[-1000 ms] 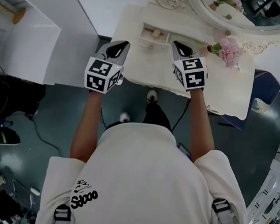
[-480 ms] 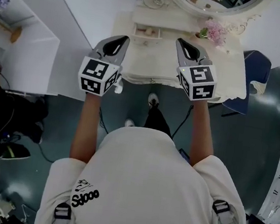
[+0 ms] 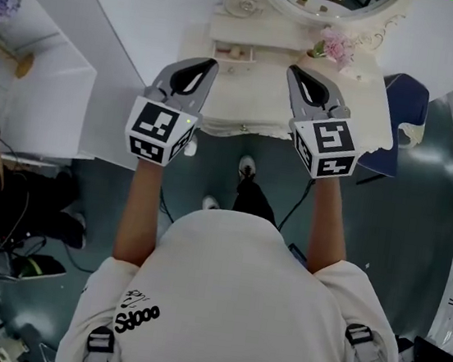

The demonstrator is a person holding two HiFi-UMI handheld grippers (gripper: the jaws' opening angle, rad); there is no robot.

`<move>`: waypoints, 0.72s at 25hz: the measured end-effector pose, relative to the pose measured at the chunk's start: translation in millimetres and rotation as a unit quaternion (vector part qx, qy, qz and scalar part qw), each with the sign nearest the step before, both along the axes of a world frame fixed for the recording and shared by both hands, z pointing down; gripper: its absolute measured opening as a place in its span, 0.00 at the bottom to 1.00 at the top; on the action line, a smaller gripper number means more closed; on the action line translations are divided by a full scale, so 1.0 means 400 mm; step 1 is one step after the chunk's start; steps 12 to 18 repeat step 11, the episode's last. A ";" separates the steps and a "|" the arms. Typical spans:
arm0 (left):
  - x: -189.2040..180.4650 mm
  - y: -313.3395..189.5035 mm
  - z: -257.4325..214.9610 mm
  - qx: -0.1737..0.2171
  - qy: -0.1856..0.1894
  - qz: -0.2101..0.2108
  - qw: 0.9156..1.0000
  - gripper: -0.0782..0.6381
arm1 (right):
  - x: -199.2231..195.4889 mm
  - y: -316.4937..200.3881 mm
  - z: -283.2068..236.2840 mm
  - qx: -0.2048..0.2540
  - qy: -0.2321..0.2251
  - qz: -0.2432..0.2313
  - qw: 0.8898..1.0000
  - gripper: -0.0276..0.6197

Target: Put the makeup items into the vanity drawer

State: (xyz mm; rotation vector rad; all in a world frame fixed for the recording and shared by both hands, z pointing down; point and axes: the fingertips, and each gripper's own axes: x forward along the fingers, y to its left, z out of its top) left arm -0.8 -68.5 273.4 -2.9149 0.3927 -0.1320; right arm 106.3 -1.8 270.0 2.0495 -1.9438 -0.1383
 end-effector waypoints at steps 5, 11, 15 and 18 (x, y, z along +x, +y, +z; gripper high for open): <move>-0.006 0.039 -0.015 0.004 0.005 0.010 1.000 0.13 | -0.017 0.025 -0.015 0.006 0.001 -0.002 1.000 0.05; -0.012 0.067 -0.023 0.002 0.010 0.019 1.000 0.13 | -0.028 0.037 -0.025 0.013 0.003 -0.006 1.000 0.05; -0.012 0.067 -0.023 0.002 0.010 0.019 1.000 0.13 | -0.028 0.037 -0.025 0.013 0.003 -0.006 1.000 0.05; -0.012 0.067 -0.023 0.002 0.010 0.019 1.000 0.13 | -0.028 0.037 -0.025 0.013 0.003 -0.006 1.000 0.05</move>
